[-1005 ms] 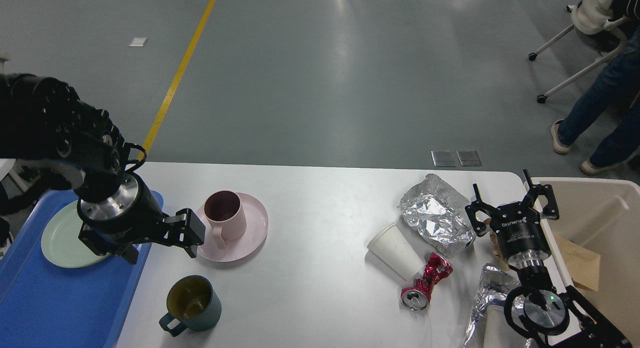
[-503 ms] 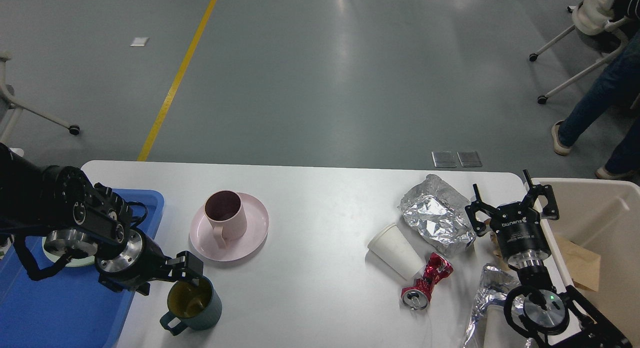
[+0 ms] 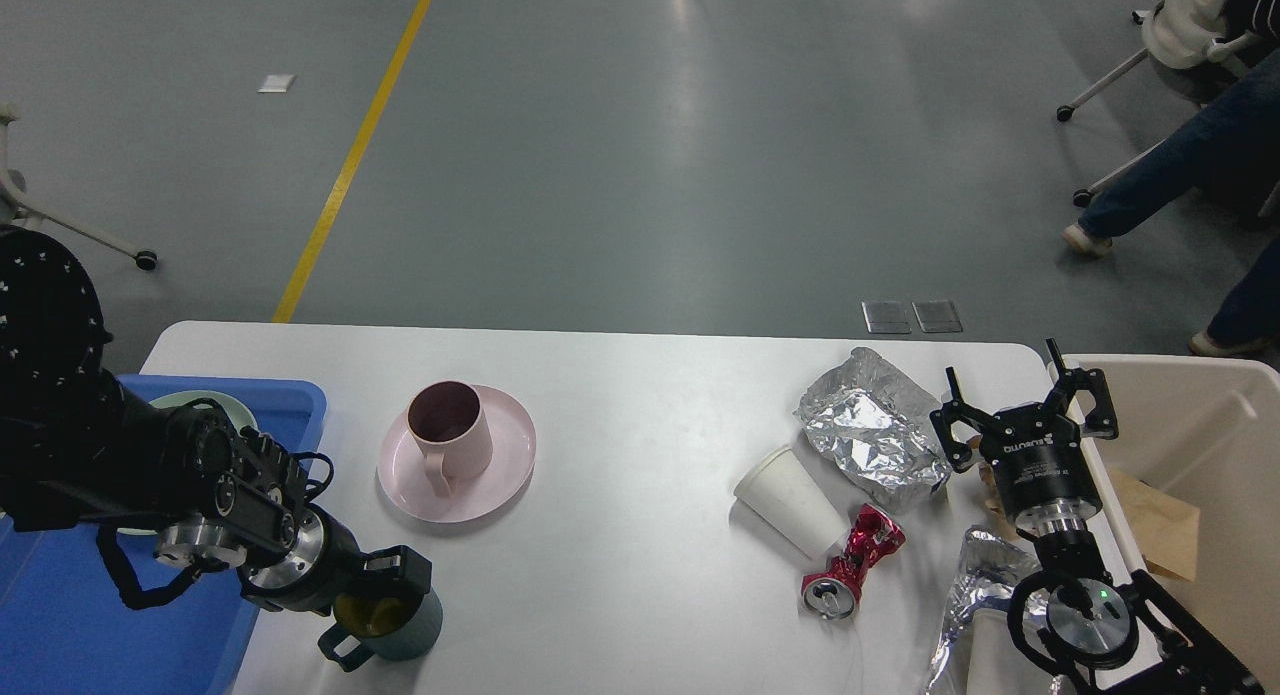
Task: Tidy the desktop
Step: 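Grasp the teal mug with the left gripper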
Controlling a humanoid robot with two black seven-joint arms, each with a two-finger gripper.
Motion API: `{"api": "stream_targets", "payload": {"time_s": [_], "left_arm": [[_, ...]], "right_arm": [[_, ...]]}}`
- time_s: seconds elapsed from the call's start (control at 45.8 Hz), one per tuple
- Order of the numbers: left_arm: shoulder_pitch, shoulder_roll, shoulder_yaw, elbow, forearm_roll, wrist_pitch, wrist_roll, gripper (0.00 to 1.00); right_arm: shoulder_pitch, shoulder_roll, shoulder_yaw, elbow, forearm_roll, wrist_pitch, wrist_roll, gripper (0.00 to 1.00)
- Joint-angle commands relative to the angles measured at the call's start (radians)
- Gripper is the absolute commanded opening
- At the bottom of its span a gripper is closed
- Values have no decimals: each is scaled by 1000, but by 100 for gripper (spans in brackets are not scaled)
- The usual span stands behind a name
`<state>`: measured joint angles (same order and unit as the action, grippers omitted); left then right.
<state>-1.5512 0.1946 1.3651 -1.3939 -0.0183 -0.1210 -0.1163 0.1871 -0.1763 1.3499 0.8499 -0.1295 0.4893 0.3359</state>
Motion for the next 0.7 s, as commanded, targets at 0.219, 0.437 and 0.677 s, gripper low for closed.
{"api": "stream_targets", "payload": {"time_s": [0.219, 0.437, 0.677], "left_arm": [[23, -9, -11, 10, 26, 21, 9, 37], [22, -1, -6, 10, 26, 9, 113, 2], [20, 6, -8, 10, 24, -15, 119, 0]], "right_arm": [[0, 0, 0, 0, 1, 0, 0, 100], [0, 0, 0, 0, 1, 0, 0, 100], [0, 0, 0, 0, 1, 0, 0, 100]]}}
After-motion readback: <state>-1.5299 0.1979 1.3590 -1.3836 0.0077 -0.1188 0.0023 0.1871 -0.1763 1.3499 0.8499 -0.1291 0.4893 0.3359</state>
